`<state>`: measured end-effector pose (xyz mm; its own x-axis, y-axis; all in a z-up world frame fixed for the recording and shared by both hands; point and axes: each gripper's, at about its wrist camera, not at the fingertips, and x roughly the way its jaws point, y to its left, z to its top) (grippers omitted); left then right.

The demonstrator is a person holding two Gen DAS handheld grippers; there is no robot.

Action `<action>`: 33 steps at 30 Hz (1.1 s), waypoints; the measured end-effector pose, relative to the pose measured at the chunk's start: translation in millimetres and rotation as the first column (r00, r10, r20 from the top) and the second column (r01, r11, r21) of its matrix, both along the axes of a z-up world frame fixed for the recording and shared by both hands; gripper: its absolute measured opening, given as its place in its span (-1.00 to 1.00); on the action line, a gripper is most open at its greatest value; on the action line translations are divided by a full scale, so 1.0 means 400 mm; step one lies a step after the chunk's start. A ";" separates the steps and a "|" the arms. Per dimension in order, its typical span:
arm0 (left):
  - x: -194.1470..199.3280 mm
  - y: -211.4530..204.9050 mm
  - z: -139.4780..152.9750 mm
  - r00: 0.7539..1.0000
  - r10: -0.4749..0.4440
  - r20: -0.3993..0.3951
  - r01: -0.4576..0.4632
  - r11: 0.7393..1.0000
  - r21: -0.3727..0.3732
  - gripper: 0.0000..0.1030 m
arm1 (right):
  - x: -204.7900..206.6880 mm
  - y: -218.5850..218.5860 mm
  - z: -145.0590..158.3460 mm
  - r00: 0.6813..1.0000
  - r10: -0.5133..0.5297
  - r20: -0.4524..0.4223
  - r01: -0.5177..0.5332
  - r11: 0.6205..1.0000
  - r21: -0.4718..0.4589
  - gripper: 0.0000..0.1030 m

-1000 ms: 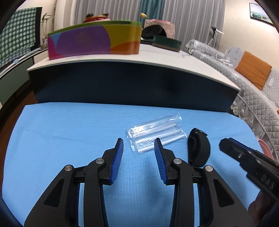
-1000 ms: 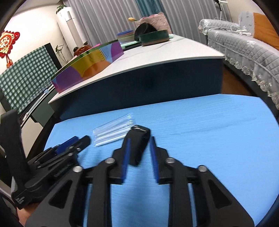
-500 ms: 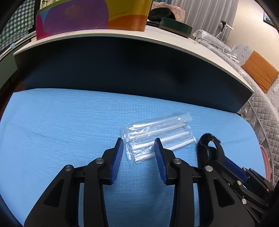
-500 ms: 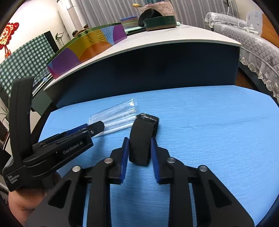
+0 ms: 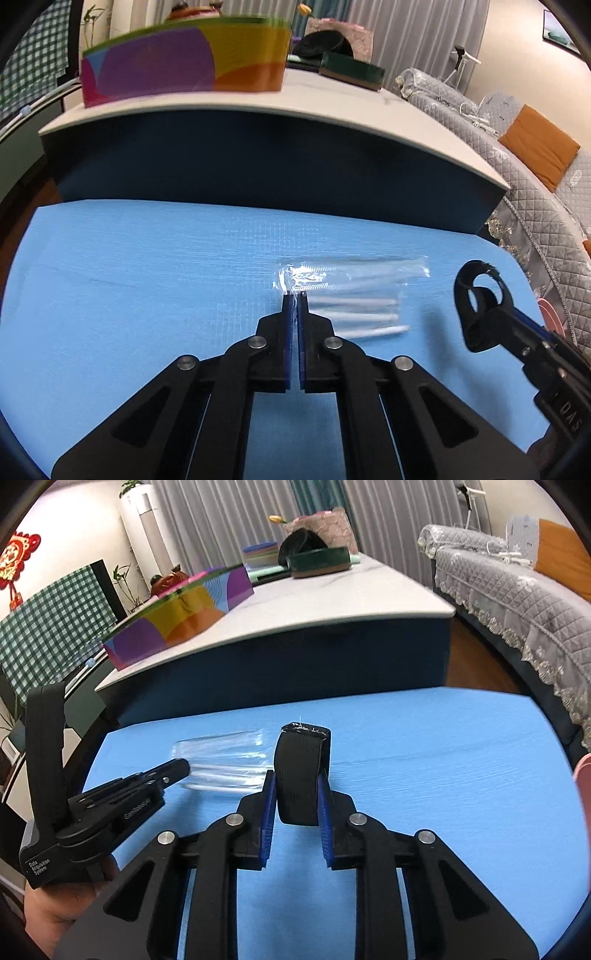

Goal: Collect trash
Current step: 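Grasp the black strap with the right gripper while the left grasps the clear plastic strips, then lift the black strap and clear strips and carry them over the pink bin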

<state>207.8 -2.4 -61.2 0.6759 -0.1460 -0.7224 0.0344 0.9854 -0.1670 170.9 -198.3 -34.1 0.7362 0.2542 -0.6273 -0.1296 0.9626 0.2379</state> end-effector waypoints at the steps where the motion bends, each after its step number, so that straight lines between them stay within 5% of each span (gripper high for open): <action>1: -0.009 0.000 0.007 1.000 0.002 0.005 -0.002 1.000 0.000 -0.97 | -0.014 -0.005 0.011 1.000 -0.001 0.006 0.001 1.000 -0.007 -0.58; 33: -0.305 -0.141 0.203 0.978 -0.116 0.171 0.112 0.993 0.038 -0.98 | -0.318 -0.216 0.276 0.989 -0.015 0.147 0.041 0.983 -0.176 -0.58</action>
